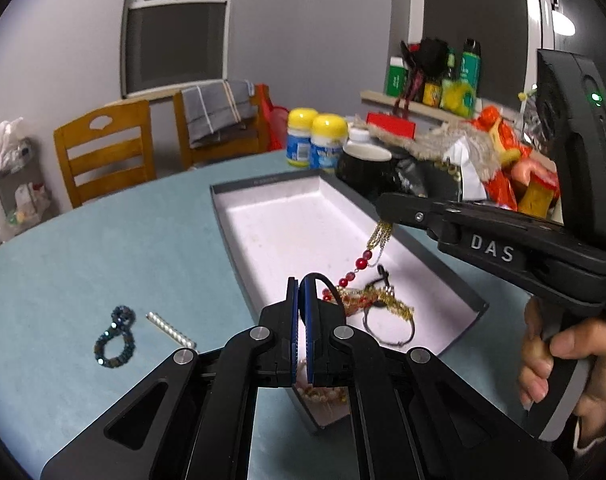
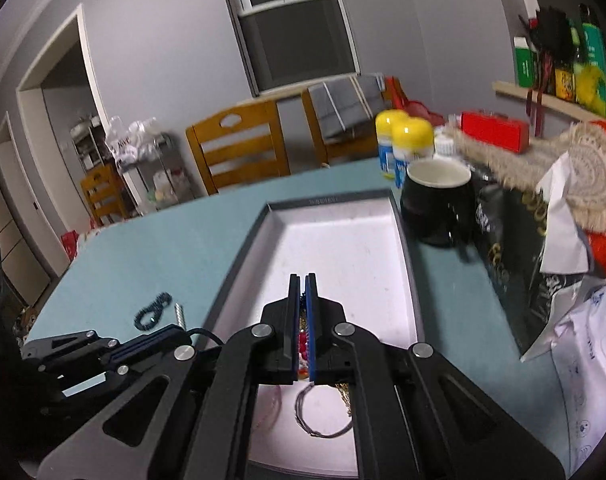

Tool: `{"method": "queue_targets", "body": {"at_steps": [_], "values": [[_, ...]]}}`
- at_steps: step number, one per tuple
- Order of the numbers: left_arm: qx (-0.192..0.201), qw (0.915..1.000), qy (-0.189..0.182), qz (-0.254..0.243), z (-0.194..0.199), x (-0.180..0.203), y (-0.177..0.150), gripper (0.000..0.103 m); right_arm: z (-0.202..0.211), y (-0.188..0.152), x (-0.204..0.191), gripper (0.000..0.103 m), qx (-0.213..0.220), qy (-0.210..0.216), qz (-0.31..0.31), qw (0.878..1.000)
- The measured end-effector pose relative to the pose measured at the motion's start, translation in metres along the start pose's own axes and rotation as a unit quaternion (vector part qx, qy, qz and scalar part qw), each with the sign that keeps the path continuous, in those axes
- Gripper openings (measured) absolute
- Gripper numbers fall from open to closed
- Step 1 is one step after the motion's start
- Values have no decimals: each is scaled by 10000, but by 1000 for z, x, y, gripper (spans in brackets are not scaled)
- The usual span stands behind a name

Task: Organize jewelry
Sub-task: 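Lower the red necklace into the box with the right tool while the left tool releases the hair tie there, then move the left tool to the blue beaded bracelet and grasp it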

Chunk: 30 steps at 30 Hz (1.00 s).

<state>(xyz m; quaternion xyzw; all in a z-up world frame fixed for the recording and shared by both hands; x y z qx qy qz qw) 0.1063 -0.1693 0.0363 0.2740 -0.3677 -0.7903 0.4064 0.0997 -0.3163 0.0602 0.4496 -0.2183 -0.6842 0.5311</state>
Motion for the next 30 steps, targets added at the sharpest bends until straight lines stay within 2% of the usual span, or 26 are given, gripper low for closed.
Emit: {"method": "queue_targets", "body": {"at_steps": [10, 14, 16, 19, 20, 21, 22, 23, 24, 25, 27, 29, 30], "values": [[-501, 9981, -253, -266, -18, 15, -10, 3, -21, -14, 8, 3, -489, -241, 14, 9985], [-627, 9972, -315, -275, -22, 15, -14, 3, -22, -15, 9, 3, -535, -270, 16, 9982], [-604, 9973, -320, -263, -21, 15, -13, 10, -21, -16, 9, 3, -523, -262, 14, 9983], [-417, 9983, -284, -290, -13, 12, -8, 30, -18, -14, 8, 4, -446, -295, 22, 9986], [-343, 9986, -280, -301, -9, 11, -5, 42, -17, -13, 8, 10, -408, -295, 17, 9987], [-269, 9987, -272, -323, -5, 9, -2, 52, -16, -12, 7, 23, -372, -293, 13, 9989], [-224, 9988, -243, -351, -2, 7, 0, 55, -14, -11, 6, 33, -306, -307, 20, 9991], [-170, 9989, -179, -387, 3, 4, 2, 61, -12, -10, 5, 50, -236, -334, 43, 9992], [-141, 9990, -136, -412, 6, 2, 4, 71, -8, -9, 4, 61, -131, -387, 93, 9991], [-77, 9989, -37, -460, 11, -4, 6, 75, -5, -8, 1, 65, -18, -441, 161, 9989], [46, 9985, 157, -525, 21, -19, 9, 87, -1, -6, 0, 83, 86, -470, 193, 9987], [24, 9979, 300, -565, 25, -35, 8, 94, 3, -4, -2, 90, 208, -456, 200, 9985], [-92, 9977, 389, -552, 26, -48, 5, 97, 4, -3, -2, 90, 229, -444, 199, 9986]]}}
Point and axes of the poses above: each gripper's, at about its wrist camera, not at the fingertips, and z roughly against the way its jaws point, x to its right, y to its top, the point moved 3 cm from there along -z, roughly the way its jaws point, and after that the axes turned 13 degrees about -z, right-handed, at the moved point
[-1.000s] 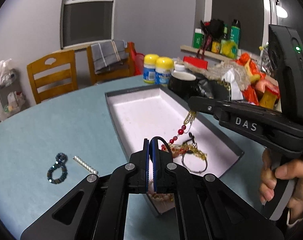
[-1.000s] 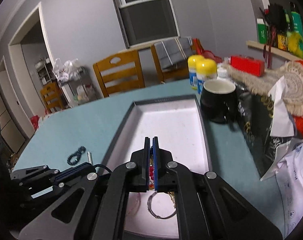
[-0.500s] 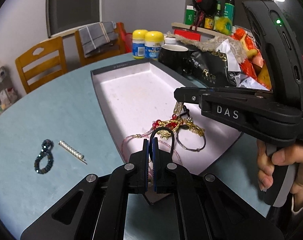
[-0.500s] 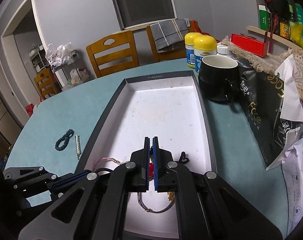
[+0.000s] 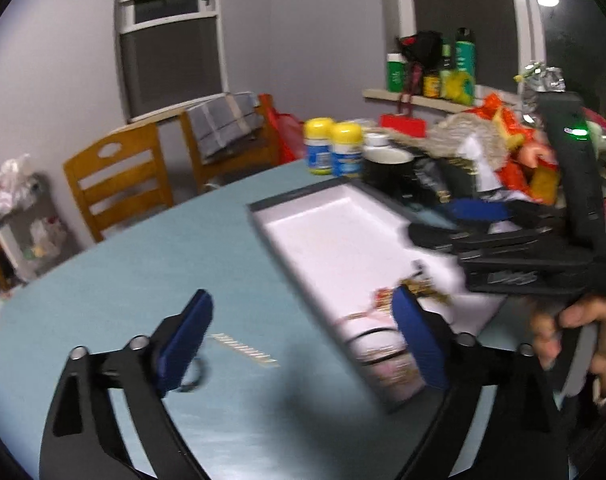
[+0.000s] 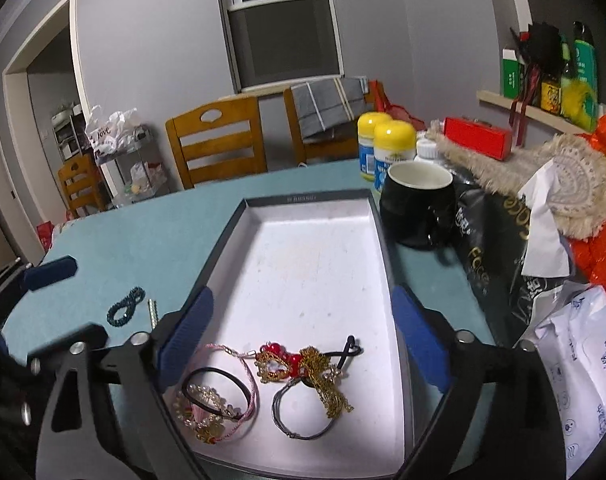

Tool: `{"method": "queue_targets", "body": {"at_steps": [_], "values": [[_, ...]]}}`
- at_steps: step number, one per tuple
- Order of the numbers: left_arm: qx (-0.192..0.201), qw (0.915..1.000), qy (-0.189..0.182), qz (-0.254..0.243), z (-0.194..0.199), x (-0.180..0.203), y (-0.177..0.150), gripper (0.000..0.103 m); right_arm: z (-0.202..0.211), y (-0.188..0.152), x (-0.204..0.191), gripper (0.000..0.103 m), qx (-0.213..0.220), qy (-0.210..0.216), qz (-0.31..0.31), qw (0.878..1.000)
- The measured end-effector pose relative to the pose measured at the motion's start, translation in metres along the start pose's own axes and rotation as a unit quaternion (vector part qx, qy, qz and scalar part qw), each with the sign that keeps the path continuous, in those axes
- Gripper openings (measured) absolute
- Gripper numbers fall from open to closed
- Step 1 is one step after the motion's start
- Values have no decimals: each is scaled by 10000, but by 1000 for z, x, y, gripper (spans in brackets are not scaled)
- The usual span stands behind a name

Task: Organize jewelry
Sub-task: 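Move the left tool to the blue beaded bracelet and grasp it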

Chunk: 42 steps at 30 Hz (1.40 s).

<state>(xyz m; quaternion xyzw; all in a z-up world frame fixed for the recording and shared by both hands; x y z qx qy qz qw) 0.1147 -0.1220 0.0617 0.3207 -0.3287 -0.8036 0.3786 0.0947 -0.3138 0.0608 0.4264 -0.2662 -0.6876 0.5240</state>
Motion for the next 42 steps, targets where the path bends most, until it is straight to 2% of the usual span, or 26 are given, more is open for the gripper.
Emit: {"method": "queue_targets", "body": {"at_steps": [3, 5, 9, 15, 19, 24, 29, 33, 34, 37, 38, 39, 40, 42], "values": [[-512, 9985, 132, 169, -10, -30, -17, 99, -1, 0, 0, 90, -24, 45, -30, 10000], [-952, 9937, 323, 488, -23, -57, -35, 99, -2, 0, -1, 90, -42, 51, -17, 10000], [-1318, 9855, 306, 1020, -39, -86, -62, 99, -2, 0, -3, 90, -34, 80, 26, 10000], [-1332, 9859, 433, 917, -44, -86, -69, 100, -1, -3, -7, 90, -40, 118, 100, 9999], [-1149, 9887, 206, 941, -44, -80, -68, 100, 2, -4, -8, 90, -21, 163, 108, 9998], [-1342, 9884, 164, 691, -53, -74, -70, 100, 2, -3, -6, 91, -10, 238, 43, 9997], [-1449, 9862, 128, 791, -61, -78, -78, 96, 6, -3, -13, 91, 13, 334, 104, 9994], [-1560, 9846, 60, 784, -67, -78, -84, 71, 10, -4, -19, 91, 47, 408, 161, 9990], [-1550, 9850, 50, 763, -67, -78, -84, 70, 11, -5, -20, 91, 50, 425, 165, 9989], [-1484, 9868, -40, 642, -65, -72, -82, 58, 11, -6, -25, 91, 38, 445, 205, 9988], [-1458, 9876, -62, 582, -65, -70, -81, 46, 11, -7, -26, 91, 32, 453, 224, 9987], [-1443, 9881, -44, 532, -64, -68, -80, 27, 11, -7, -28, 91, 18, 482, 237, 9986], [-1474, 9877, 96, 514, -64, -68, -80, 18, 12, -8, -30, 91, 10, 538, 244, 9983], [-1481, 9872, 127, 581, -64, -72, -81, 14, 12, -9, -35, 91, -19, 696, 255, 9972]]}}
Point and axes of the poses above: each gripper's, at about its wrist camera, not at the fingertips, and z roughly against the way its jaws point, x to its right, y to its top, the point moved 3 cm from there along -z, roughly the way its jaws point, and after that the axes turned 13 degrees about -z, right-handed, at the moved point
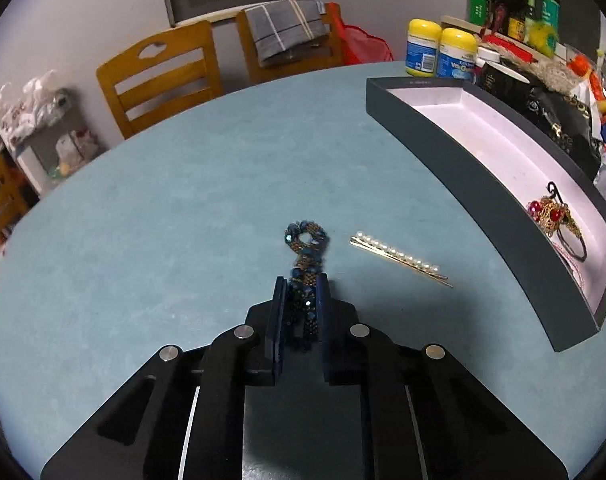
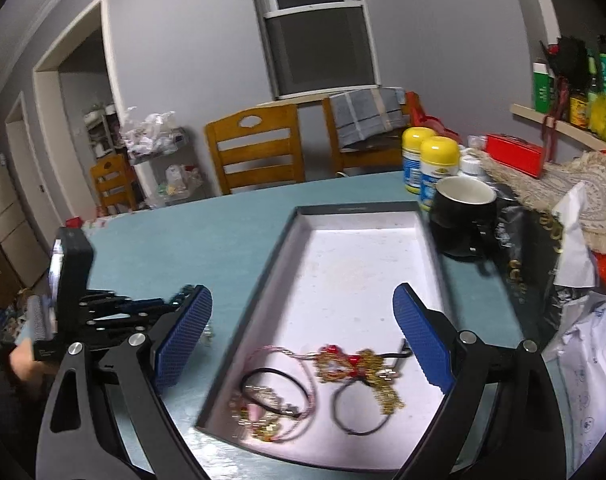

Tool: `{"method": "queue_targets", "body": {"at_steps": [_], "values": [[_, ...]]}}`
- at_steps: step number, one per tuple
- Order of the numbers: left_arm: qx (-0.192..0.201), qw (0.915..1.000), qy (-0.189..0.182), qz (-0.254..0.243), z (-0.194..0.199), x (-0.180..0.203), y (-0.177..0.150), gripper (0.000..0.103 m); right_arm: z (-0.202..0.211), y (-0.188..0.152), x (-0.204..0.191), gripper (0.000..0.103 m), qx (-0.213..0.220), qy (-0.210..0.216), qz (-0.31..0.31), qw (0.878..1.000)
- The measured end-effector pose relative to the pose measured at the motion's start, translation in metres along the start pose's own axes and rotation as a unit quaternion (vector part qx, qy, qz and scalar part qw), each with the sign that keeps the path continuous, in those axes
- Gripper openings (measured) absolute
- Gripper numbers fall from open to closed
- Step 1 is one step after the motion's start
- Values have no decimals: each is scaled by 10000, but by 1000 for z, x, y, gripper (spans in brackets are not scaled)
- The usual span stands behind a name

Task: Organize jewelry
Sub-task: 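Move the left tool to the blue beaded bracelet and grasp it, then grasp the pearl hair pin with the right tool while the left tool holds the bracelet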

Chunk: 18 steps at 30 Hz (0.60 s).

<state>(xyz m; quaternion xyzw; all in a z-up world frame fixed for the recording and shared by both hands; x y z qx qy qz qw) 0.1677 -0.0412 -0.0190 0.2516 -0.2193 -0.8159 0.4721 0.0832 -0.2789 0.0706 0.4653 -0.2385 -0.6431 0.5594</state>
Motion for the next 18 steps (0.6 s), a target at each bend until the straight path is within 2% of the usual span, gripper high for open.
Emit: {"method": "queue_targets", "body": {"at_steps": [2, 5, 7, 9, 11, 13, 15, 18], "values": [[64, 9999, -73, 92, 2, -3, 0, 14, 1, -1, -7, 91, -26, 226, -3, 9997], [178, 9995, -28, 244, 9, -12, 1, 14, -1, -3, -28, 89, -161, 879, 95, 9960], [369, 9985, -3, 417, 19, -22, 4, 14, -10, -6, -41, 82, -341, 1022, 207, 9940], [551, 9969, -25, 558, 33, -32, 7, 14, -30, -12, -57, 61, -739, 981, 422, 9915], [682, 9956, 33, 648, 43, -40, 8, 13, -53, -22, -76, 55, -1251, 1029, 717, 9842], [820, 9939, 44, 738, 52, -46, 9, 13, -78, -32, -94, 48, -1723, 857, 1138, 9747], [908, 9923, -26, 837, 59, -52, 10, 14, -97, -37, -103, 34, -1952, 482, 1506, 9679], [1000, 9907, -64, 918, 64, -57, 9, 14, -119, -39, -105, 31, -2230, 214, 1583, 9616]]}}
Point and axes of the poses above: each gripper's, at about its wrist camera, not at the fingertips, and z roughly against the way its jaws point, x to its right, y to its top, the point moved 3 cm from there along -z, roughly the way its jaws point, and after that the axes turned 13 degrees about -z, right-handed, at the moved point
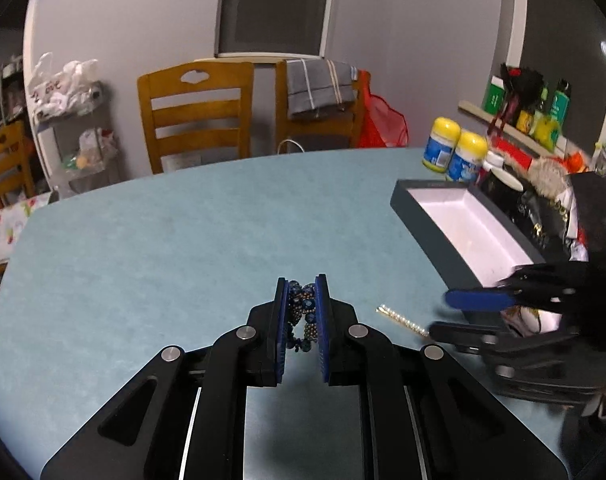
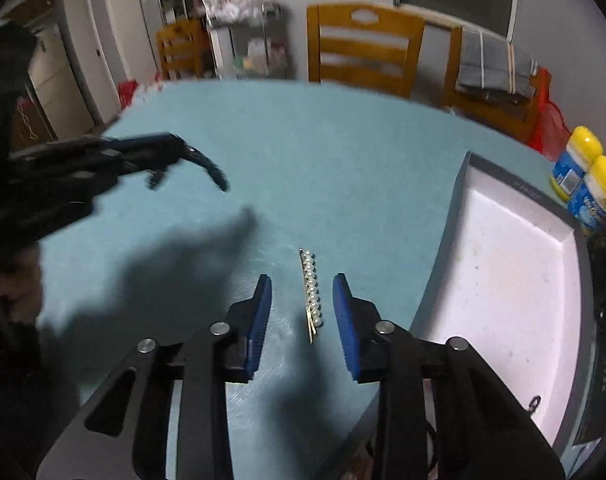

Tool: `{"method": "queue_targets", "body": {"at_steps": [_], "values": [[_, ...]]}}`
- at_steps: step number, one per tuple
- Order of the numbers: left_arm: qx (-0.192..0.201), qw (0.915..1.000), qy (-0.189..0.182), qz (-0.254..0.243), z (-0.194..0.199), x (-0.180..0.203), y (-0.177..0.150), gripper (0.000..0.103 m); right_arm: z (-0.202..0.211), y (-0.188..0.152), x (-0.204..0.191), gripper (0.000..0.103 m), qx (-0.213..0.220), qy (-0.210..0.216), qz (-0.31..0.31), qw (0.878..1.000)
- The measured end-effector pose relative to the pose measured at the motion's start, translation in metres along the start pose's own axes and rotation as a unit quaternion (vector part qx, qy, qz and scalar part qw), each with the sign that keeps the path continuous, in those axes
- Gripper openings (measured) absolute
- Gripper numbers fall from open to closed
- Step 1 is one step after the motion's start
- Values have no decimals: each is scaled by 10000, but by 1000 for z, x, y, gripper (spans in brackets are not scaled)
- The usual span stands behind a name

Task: Organize jewelry
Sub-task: 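Grasp the pearl hair pin with the right tool while the left tool holds the bracelet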

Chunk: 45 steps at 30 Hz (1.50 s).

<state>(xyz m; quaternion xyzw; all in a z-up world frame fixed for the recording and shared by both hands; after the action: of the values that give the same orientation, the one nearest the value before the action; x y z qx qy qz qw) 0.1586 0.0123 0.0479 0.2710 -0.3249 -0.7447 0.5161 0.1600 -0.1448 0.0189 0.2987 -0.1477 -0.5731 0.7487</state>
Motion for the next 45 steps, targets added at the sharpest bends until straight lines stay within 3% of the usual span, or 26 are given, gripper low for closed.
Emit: {"method": "queue_targets", "body": {"at_steps": [3, 6, 13, 26, 35, 45], "values": [[69, 9999, -29, 99, 5, -5, 1, 14, -16, 1, 3, 28, -203, -131, -36, 9997], [145, 9997, -71, 204, 9, -11, 1, 14, -22, 2, -2, 12, -247, -299, 25, 9992], [351, 9987, -104, 356, 23, -20, 4, 14, -34, -2, -9, 11, -475, -651, 175, 9966], [612, 9963, -320, 515, 40, -29, 8, 14, -41, 9, -3, 9, -758, -453, 64, 9961], [679, 9964, -249, 451, 46, -28, 11, 14, -42, 9, -13, 8, -523, -711, 258, 9958], [704, 9965, -176, 413, 49, -29, 12, 14, -3, 15, -34, 8, 173, -60, 153, 9997]]}}
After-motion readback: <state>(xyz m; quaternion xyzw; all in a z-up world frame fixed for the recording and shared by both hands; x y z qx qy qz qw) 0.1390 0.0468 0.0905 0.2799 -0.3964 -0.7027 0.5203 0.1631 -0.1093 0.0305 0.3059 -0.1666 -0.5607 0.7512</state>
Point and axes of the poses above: each gripper's, at about its wrist camera, not at the fingertips, and z roughly against the way its jaws point, x to its right, y to its top, the point moved 3 cm from there along -z, roughly the way its jaws point, and after that the axes turned 13 degrees about -z, right-handed, at the moved point
